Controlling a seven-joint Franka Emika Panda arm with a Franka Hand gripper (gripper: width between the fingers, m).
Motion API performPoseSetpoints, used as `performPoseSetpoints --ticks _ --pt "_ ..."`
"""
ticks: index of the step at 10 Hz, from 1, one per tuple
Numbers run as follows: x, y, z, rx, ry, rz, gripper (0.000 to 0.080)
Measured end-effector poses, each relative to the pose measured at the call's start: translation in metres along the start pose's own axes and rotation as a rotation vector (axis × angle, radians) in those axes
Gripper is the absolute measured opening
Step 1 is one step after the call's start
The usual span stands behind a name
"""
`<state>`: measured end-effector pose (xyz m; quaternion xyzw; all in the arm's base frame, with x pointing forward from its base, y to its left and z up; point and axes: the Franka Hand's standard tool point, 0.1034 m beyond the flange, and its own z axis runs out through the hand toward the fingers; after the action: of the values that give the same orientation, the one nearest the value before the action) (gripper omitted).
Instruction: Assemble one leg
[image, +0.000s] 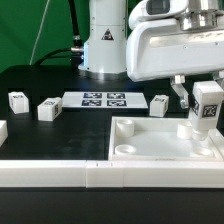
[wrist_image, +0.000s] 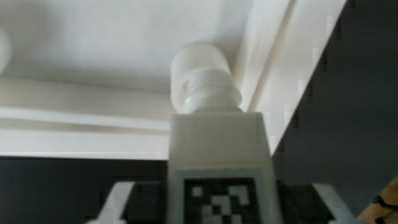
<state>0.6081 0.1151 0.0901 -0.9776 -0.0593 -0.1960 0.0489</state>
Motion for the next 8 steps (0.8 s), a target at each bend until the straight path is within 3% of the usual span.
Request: performPoseSetpoints --ticks 3,8 --pt "-0.0112 -0.0031 0.0064 -0.001 -0.003 -0.005 0.029" --pt "-0.0039 -0.0006 0.0101 0.0 -0.008 -0.007 0.029"
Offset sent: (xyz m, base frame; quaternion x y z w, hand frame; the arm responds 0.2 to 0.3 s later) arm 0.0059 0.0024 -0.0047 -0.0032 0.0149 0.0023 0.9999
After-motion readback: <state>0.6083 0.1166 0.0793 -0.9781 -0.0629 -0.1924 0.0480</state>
